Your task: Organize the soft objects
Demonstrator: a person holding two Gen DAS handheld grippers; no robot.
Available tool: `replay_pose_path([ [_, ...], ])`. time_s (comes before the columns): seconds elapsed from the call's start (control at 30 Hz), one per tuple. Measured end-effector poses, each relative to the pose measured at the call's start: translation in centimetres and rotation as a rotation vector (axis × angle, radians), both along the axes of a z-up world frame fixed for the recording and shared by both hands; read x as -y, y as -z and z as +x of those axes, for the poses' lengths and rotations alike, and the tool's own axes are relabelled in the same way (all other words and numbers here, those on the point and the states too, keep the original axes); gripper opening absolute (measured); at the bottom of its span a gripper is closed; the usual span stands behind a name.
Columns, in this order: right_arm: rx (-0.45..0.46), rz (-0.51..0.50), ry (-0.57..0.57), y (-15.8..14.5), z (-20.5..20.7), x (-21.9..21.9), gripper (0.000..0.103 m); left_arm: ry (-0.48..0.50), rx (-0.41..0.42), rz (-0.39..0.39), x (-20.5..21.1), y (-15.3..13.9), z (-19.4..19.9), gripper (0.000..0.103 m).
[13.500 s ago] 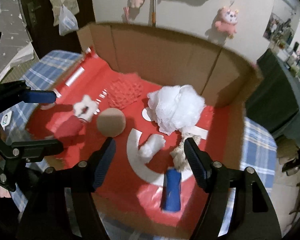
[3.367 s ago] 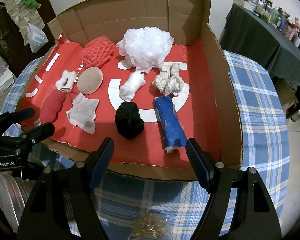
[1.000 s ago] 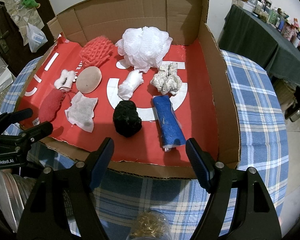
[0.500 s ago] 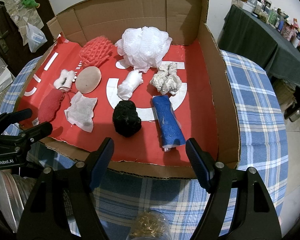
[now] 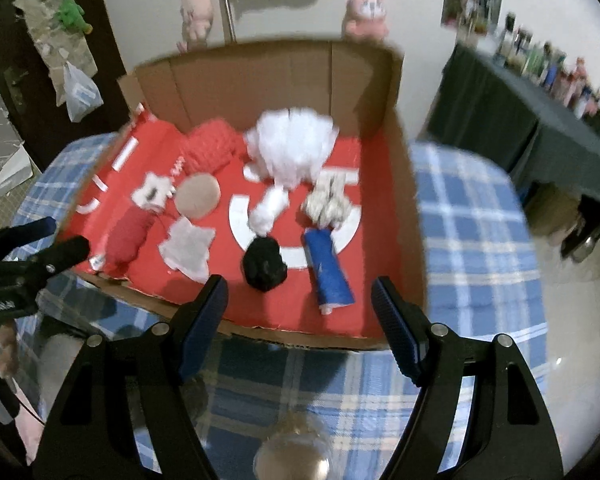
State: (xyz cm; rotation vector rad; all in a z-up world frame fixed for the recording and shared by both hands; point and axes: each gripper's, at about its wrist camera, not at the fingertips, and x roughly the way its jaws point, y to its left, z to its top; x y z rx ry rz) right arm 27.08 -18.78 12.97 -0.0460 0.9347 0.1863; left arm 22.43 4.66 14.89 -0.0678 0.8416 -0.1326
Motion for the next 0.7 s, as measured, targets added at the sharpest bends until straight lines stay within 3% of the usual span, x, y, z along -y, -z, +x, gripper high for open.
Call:
replay_pose_path([
  [0.13,0.096,0.007,0.008,-2.6,-3.5,0.3,0.074,0.009,0.111,0.016,0.4,-1.7,-4.5,0.103],
  [0.23,0.169,0.003,0.009,-3.8,-6.9,0.6,0.089,0.01,0.165,0.02,0.7,-1.9,-7.9,0.103],
  [0.33,0.242,-0.015,0.015,-4.3,-10.4,0.5,0.089,-0.012,0.216,0.012,0.8,-1.2,-11.3,0.103],
  [0.5,0.268,0.01,0.007,-2.0,-14.9,0.4,0.091,-0.005,0.24,0.017,1.5,1.2,-15.4,0.103],
  [0.7,0.234,0.016,0.026,2.7,-17.4,0.1,0.091,-0.005,0.196,0.024,2.3,5.2,-16.4,0.103],
])
